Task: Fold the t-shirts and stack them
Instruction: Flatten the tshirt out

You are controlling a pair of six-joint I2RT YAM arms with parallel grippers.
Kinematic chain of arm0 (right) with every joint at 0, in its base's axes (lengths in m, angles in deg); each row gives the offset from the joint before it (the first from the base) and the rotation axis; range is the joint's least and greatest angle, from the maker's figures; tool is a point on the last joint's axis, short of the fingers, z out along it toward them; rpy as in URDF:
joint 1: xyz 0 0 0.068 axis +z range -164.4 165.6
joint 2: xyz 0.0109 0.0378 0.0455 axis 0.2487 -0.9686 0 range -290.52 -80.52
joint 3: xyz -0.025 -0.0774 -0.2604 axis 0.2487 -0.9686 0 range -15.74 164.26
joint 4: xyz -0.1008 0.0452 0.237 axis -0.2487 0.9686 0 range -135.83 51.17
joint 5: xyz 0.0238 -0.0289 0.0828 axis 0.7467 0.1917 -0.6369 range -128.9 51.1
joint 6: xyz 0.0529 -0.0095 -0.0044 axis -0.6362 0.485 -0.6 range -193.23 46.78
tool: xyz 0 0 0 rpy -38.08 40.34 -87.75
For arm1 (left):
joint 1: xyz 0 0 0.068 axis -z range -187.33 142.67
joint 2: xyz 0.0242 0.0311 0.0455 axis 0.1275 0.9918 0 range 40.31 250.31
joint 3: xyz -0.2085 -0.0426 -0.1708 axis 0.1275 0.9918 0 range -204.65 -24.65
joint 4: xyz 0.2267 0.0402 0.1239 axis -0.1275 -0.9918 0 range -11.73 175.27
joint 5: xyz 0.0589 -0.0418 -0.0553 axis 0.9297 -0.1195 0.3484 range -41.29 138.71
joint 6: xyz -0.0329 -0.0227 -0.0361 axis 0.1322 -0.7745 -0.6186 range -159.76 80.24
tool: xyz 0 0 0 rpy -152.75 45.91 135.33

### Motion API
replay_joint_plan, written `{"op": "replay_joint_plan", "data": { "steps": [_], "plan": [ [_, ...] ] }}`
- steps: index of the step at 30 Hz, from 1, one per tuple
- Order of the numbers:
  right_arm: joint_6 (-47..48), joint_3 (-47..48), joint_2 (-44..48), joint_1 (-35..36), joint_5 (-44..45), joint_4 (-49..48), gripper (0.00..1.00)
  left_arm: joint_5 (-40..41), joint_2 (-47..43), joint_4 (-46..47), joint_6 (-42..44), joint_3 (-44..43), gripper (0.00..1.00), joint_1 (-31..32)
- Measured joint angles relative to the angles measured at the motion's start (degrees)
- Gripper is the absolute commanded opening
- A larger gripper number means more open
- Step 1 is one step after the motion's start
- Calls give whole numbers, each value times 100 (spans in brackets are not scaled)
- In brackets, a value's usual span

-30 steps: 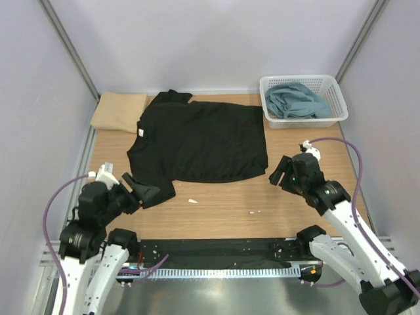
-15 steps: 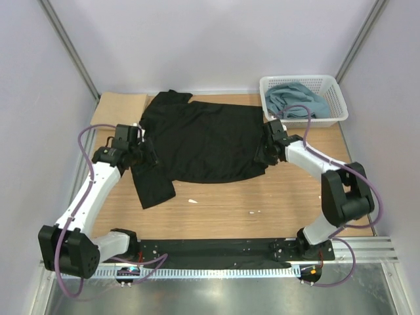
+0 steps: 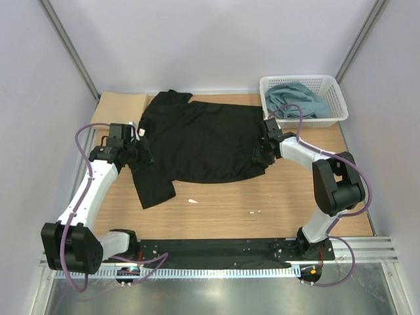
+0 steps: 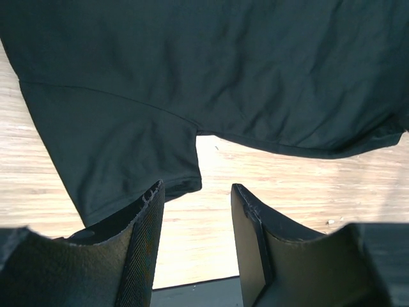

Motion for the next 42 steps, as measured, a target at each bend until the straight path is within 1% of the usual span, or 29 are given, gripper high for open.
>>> {"op": "replay_joint_plan", "data": {
  "steps": [2,4,5,6,9,10,13,15,16,17,19,20,21,22,23,24,25,26,28,31,32,33,35,38,42],
  "plan": [
    [50,-37,2,0,35,-2,40,-42,0,4,11,0,47,-50],
    [109,-109,2,0,61,-2,33,-105,2,4,13,0,46,-72],
    [122,-149,2,0,70,-2,24,-140,2,9,9,0,46,-72],
    [149,-203,9,0,83,-4,14,-170,2,17,9,0,46,-72],
    [160,-348,50,0,85,2,1,-243,-2,42,0,39,45,-72],
    [157,-363,63,0,94,20,1,-258,-4,42,-2,63,45,-72],
    [149,-367,197,0,197,140,1,-273,-35,24,0,127,44,-72],
    [105,-396,494,0,323,341,1,-271,-96,24,-2,170,44,-72],
    [37,-485,743,0,365,382,1,-269,-146,20,-2,201,44,-72],
    [-68,-647,1088,0,393,437,5,-262,-210,26,-9,245,44,-72],
    [-291,-1032,1740,0,431,487,8,-229,-350,17,-31,354,43,-72],
    [-446,-1338,2186,0,457,516,12,-214,-439,15,-55,437,43,-72],
    [-522,-1530,2426,0,474,566,16,-195,-520,7,-85,520,43,-74],
    [-643,-1816,2732,0,498,586,25,-175,-595,-9,-162,608,44,-72],
    [-763,-2041,2931,0,509,651,35,-168,-649,-17,-212,686,45,-74],
    [-852,-2223,3051,0,516,745,51,-160,-704,-26,-304,780,47,-74],
    [-933,-2352,3106,0,527,859,58,-160,-754,-31,-387,885,47,-74],
    [-966,-2420,3130,0,533,968,67,-164,-793,-44,-474,977,47,-74],
    [-1038,-2446,3200,-11,568,1139,68,-166,-850,-109,-616,1104,47,-74],
    [-1134,-2428,3394,-94,579,1104,55,-162,-905,-195,-754,1163,47,-74],
    [-1248,-2428,3434,-149,546,1047,45,-160,-920,-205,-776,1163,47,-74],
    [-1379,-2448,3462,-197,503,957,40,-157,-938,-221,-796,1163,46,-74],
    [-1775,-2621,3545,-271,396,529,35,-155,-944,-240,-833,1163,45,-74],
    [-2337,-3080,3718,-337,299,-96,33,-160,-942,-240,-911,1163,44,-74],
    [-2997,-3519,3711,-518,52,-634,34,-162,-920,-236,-935,1163,44,-74]
  ]
}}
